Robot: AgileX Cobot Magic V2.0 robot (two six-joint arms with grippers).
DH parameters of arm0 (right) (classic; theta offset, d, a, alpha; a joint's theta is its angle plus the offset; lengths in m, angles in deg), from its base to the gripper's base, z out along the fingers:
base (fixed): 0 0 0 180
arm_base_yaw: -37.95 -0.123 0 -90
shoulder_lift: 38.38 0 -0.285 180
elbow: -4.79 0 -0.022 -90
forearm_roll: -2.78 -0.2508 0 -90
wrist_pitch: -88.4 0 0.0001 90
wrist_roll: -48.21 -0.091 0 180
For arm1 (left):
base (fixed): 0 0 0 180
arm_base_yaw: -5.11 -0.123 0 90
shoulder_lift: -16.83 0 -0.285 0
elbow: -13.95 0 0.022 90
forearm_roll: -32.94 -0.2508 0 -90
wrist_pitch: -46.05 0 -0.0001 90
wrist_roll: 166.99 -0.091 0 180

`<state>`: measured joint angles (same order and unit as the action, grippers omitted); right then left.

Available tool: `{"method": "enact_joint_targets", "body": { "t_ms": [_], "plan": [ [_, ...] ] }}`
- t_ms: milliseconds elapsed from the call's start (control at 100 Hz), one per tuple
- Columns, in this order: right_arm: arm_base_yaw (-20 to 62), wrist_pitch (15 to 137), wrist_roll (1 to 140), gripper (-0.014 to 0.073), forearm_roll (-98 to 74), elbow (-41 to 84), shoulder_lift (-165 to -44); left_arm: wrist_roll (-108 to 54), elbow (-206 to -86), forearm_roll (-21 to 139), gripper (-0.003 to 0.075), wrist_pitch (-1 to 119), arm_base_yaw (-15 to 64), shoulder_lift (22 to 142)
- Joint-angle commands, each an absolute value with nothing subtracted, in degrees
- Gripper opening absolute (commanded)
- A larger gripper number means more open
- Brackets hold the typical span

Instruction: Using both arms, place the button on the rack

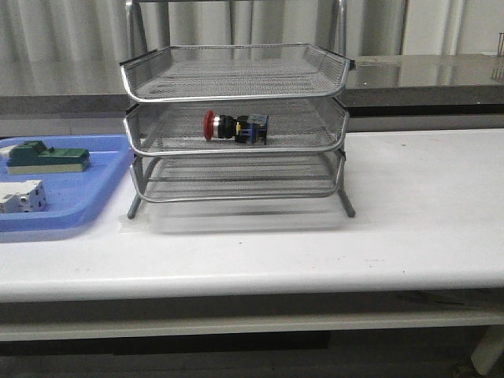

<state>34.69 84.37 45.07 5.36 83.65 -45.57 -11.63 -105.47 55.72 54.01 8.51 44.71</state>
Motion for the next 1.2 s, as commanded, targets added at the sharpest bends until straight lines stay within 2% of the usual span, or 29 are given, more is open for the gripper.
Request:
{"method": "enact_joint_targets", "body": {
  "t_ms": [0, 260, 620, 750, 1190],
  "plan": [
    [35.1, 89.5, 45.1, -0.0069, 5.3, 82.7, -44.7, -11.1, -107.2, 54.0, 0.0004, 49.5, 8.3, 45.1],
    [35.1, 89.4, 45.1, -0.0069, 5.3, 82.7, -44.7, 6.1, -102.8, 39.0, 0.0004, 45.6, 8.3, 42.2],
    [35.1, 89.3, 45.1, -0.0069, 5.3, 82.7, -44.7, 7.4, -90.9, 37.6, 0.0004, 43.8, 8.3, 27.2],
    [35.1, 89.3, 45.1, -0.0069, 5.3, 82.7, -44.7, 14.6, -87.5, 31.4, 0.0004, 43.8, 8.3, 22.1],
    [35.1, 89.3, 45.1, -0.0069, 5.3, 82.7, -44.7, 17.3, -86.1, 29.5, 0.0004, 44.5, 8.3, 22.6]
  ]
}}
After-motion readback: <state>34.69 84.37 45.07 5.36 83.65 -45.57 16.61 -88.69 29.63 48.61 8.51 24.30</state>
